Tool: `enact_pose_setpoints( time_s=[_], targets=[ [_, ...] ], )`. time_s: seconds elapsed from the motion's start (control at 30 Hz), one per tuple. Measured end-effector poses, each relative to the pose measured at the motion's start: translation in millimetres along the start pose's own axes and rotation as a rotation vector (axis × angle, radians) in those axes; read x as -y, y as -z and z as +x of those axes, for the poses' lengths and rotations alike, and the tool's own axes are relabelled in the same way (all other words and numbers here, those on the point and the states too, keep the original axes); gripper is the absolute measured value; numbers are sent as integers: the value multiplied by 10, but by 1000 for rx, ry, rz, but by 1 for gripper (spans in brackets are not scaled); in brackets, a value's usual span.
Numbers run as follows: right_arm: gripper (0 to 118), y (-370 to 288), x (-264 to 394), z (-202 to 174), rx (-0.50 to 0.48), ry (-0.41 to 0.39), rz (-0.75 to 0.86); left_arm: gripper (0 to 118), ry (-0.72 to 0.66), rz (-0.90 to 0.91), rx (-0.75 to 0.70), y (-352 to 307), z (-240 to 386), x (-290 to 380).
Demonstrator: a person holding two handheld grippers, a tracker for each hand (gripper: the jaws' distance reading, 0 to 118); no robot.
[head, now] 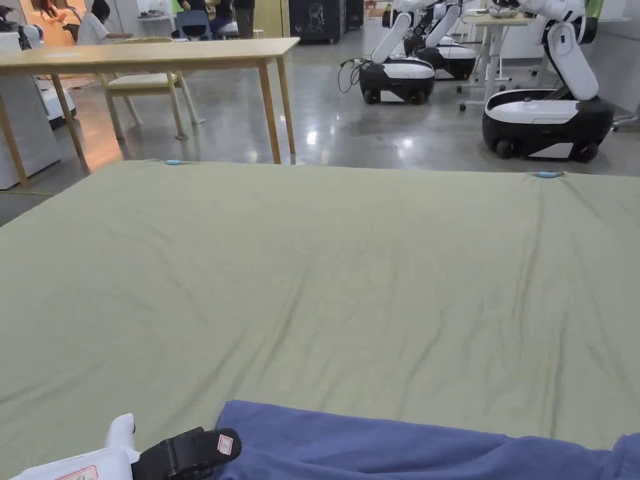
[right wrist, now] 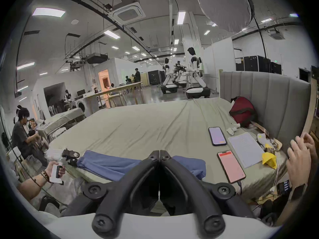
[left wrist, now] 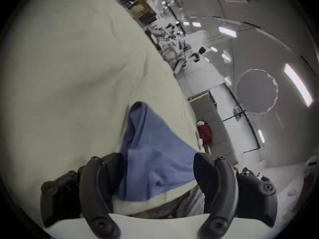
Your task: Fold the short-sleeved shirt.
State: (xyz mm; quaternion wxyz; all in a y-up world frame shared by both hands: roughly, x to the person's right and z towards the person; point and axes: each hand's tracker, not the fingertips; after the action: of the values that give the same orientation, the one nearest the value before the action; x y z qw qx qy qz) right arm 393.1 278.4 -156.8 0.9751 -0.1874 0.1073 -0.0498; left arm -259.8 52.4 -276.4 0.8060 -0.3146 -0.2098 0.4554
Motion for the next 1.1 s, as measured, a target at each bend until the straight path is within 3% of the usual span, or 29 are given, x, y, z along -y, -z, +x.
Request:
enact_pose_setpoints(
  time_s=[0.1, 0.27, 0.3, 0.37, 0.4, 0.43, 0.5, 0.73, 0.93, 1.1],
  targets=[
    [0, -7, -11, -67, -4, -7, -6, 87, -138, -31, 78, 129, -102, -134],
    [0, 19, -31, -170, -11, -27, -17, 80, -76, -63, 115, 359, -58, -145],
    [0, 26, -33, -187, -12, -28, -17, 72, -69, -71, 103, 393, -31, -141],
    [0, 30, -43, -216, -12, -29, -19, 10, 0, -80, 16, 435, 11, -134],
    [0, 34, -44, -231, -10, -30, -20, 6, 34, -81, -66, 466, 69, -95],
    [0, 35, -44, -245, -8, -30, -22, 5, 57, -94, -201, 505, 51, -57],
    [0, 23, -54, -248, -7, -31, -25, 5, 45, -81, -84, 476, 44, -47],
    [0, 7, -86, -270, 24, -21, -28, 5, 39, -73, -11, 318, 156, -72],
    [0, 30, -95, -242, 33, -13, -30, 4, 23, 50, 23, -43, 226, -287],
    [0, 13, -98, -239, 30, -17, -29, 4, 39, 195, -142, -727, 144, -568]
  ],
)
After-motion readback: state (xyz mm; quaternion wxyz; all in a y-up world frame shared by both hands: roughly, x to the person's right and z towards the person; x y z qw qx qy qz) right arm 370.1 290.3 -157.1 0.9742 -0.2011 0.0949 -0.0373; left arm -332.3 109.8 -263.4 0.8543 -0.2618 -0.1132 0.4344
